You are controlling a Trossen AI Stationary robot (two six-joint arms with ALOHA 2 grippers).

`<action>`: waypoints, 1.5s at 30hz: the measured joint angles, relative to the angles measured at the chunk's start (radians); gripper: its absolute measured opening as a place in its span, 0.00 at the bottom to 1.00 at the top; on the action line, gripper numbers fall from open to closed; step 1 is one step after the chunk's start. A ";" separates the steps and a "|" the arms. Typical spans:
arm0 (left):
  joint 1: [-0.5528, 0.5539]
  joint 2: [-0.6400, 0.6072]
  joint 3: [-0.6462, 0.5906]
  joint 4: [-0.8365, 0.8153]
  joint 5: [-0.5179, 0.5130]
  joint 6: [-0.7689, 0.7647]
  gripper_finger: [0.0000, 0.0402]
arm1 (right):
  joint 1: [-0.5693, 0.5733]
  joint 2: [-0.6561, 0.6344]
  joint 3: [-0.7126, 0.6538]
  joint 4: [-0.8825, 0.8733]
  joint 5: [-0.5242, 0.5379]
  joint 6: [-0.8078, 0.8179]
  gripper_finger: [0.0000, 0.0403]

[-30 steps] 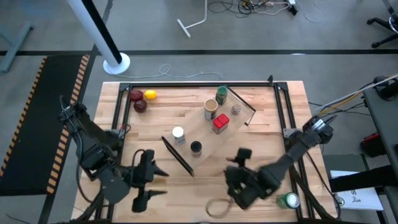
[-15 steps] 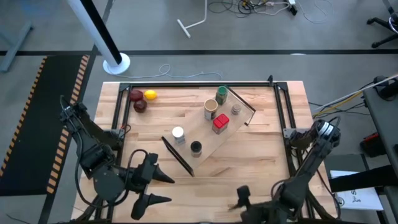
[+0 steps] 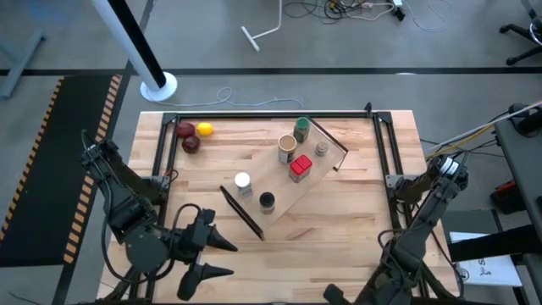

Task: Shelf spices
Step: Return to Home Position

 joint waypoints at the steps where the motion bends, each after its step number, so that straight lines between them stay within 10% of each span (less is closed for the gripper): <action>1: 0.000 0.000 0.000 0.000 0.000 0.000 0.59 | 0.001 0.000 0.000 0.001 -0.002 0.036 0.49; 17: 0.052 0.000 -0.011 0.018 -0.001 0.000 0.63 | 0.002 0.002 0.000 0.003 -0.003 0.119 0.49; 29: 0.096 -0.032 -0.298 0.386 0.000 0.000 0.63 | -0.001 -0.008 -0.064 0.004 -0.003 0.119 0.49; 45: 0.162 -0.088 -0.582 0.426 0.001 0.000 0.59 | 0.000 -0.220 -0.482 0.004 -0.003 0.119 0.49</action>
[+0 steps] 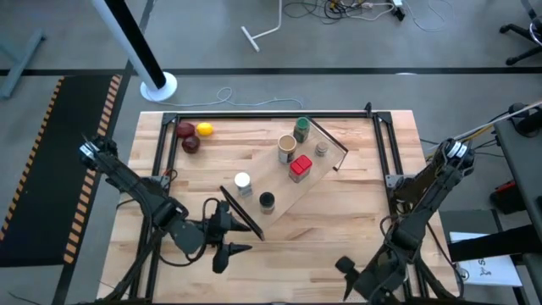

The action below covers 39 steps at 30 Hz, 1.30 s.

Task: Shelf spices
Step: Return to Home Position

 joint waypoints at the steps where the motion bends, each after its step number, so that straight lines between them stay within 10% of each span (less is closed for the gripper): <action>1: 0.004 -0.003 -0.017 -0.001 0.000 0.000 0.59 | 0.000 -0.012 -0.029 -0.001 0.000 0.000 0.49; 39: 0.162 -0.486 -0.493 0.048 -0.004 0.000 0.60 | 0.000 -0.491 -0.561 0.002 0.000 0.000 0.49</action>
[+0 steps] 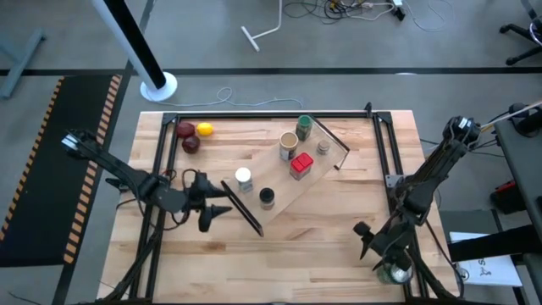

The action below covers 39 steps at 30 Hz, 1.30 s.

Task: Shelf spices
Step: Return to Home Position

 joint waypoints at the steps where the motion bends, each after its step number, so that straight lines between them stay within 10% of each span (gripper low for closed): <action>1: 0.002 -0.020 -0.017 -0.002 0.000 0.000 0.60 | 0.000 -0.020 -0.012 0.001 0.000 0.000 0.49; 39: 0.043 -0.580 -0.310 0.008 0.003 0.000 0.62 | 0.001 -0.612 -0.350 0.021 0.014 0.196 0.49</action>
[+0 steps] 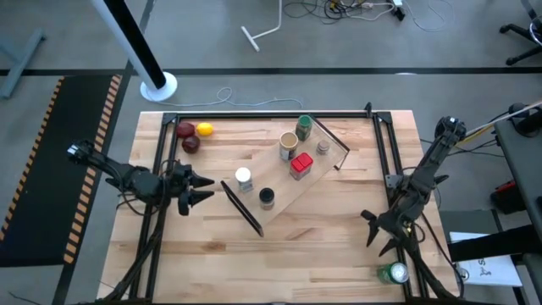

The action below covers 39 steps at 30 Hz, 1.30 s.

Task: Shelf spices
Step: Return to Home Position

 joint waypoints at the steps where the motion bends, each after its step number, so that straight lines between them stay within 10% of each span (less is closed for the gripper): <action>1: 0.000 -0.020 -0.021 0.000 0.000 0.000 0.62 | 0.000 -0.017 0.000 0.000 0.000 0.000 0.49; 21: 0.028 -0.286 -0.201 0.164 0.000 -0.004 0.60 | 0.000 -0.338 -0.016 0.044 0.001 0.003 0.49; 39: 0.031 -0.196 -0.193 0.166 0.001 -0.004 0.63 | -0.001 -0.337 -0.017 0.039 0.004 0.003 0.49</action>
